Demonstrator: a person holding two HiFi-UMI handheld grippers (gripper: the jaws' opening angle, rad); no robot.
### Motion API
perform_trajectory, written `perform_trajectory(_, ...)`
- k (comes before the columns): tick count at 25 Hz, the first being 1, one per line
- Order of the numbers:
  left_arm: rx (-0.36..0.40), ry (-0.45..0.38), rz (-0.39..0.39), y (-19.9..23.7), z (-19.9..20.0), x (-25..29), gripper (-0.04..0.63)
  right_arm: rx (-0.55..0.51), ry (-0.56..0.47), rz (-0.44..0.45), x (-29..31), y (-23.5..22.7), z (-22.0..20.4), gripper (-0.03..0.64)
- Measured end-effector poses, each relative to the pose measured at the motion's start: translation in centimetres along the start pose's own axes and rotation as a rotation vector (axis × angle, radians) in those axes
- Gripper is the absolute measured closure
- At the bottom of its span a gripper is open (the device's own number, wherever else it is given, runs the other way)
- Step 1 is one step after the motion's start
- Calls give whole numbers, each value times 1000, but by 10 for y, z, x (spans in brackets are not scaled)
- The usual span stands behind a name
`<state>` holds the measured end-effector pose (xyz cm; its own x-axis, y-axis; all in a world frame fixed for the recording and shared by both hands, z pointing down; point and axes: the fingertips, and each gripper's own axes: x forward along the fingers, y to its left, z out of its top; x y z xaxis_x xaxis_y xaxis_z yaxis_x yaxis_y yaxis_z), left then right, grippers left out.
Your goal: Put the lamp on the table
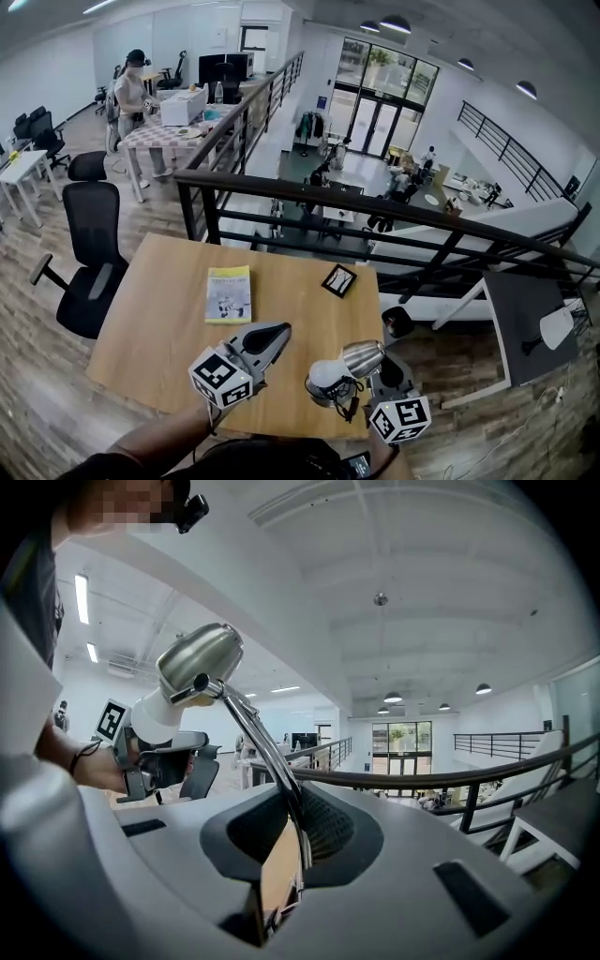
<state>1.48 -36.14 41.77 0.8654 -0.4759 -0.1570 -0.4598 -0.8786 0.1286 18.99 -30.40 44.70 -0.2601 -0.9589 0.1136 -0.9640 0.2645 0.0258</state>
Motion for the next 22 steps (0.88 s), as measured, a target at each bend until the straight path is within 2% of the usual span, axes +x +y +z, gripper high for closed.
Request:
perform_trajectory(8,10,0,8,30,-6,7,588,-23,15,7,32,8,-5,569)
perform_trajectory(17,35,27,46,64,-29,22,588,-8,33,18,69,-8,-26,569)
perform_trajectory(22,51,35,41,65,-45,41,588,-11,52,27,82,-21,-40,569)
